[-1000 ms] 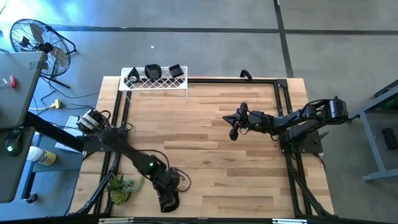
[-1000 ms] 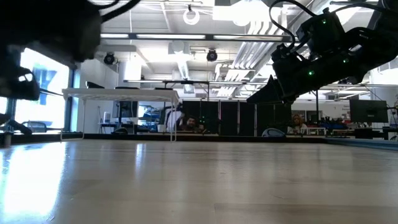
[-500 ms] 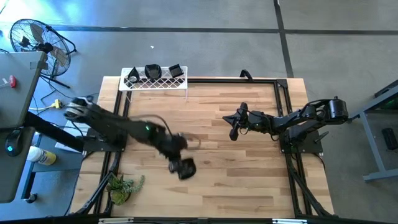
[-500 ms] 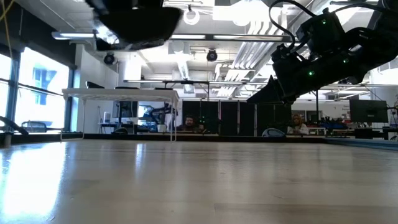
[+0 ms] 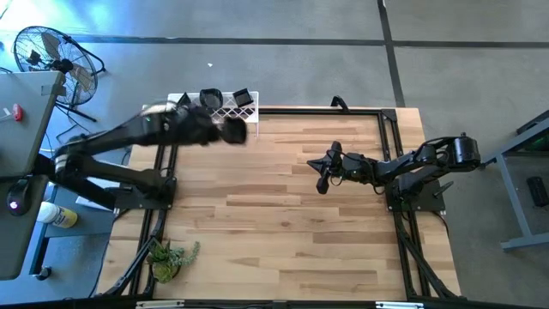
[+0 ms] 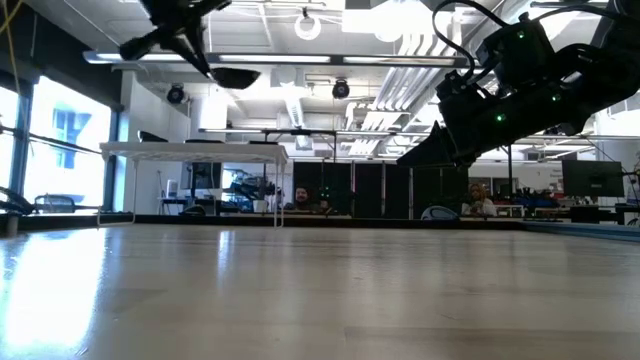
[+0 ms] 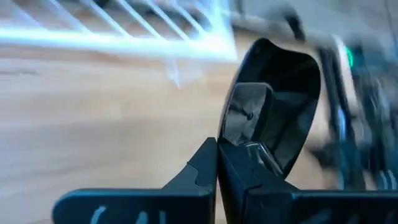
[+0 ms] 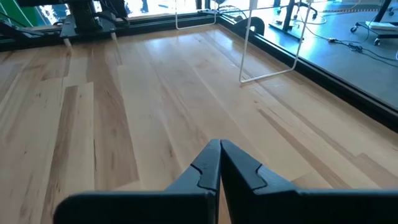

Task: Pick & Place Mini shaped plates
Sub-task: Stack the leaf-shaped plate on top of the leaf-shaped plates on the shelf

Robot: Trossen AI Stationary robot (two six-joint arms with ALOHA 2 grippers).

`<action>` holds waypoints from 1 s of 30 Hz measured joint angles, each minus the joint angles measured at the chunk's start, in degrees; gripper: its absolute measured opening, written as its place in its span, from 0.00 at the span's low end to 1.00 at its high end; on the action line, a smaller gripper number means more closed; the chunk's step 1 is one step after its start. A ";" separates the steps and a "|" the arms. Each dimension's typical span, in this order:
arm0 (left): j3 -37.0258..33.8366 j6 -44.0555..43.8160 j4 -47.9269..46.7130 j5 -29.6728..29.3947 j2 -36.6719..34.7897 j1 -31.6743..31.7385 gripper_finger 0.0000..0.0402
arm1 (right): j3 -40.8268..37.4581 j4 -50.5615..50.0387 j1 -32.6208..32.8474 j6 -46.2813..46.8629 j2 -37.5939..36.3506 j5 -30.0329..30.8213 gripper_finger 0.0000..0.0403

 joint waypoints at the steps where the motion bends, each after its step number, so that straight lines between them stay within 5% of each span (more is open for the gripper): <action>1: 0.02 -1.21 -1.36 -1.08 -0.76 2.78 0.00 | 0.00 0.00 0.00 -0.16 0.00 0.00 0.02; 6: 0.01 -0.77 -0.50 0.73 -2.31 17.08 0.00 | 0.00 0.02 0.00 -0.62 0.00 0.00 0.01; 15: 0.12 9.03 2.15 15.87 0.69 36.04 0.00 | 0.00 0.11 0.02 -0.88 0.00 -2.31 0.01; 22: 0.12 13.19 2.16 21.46 2.68 43.56 0.00 | 0.00 0.11 0.07 -1.08 0.00 -2.38 0.01; 30: 0.10 15.12 4.08 21.65 6.86 44.78 0.00 | 0.00 0.86 0.07 -1.20 0.00 -2.36 0.01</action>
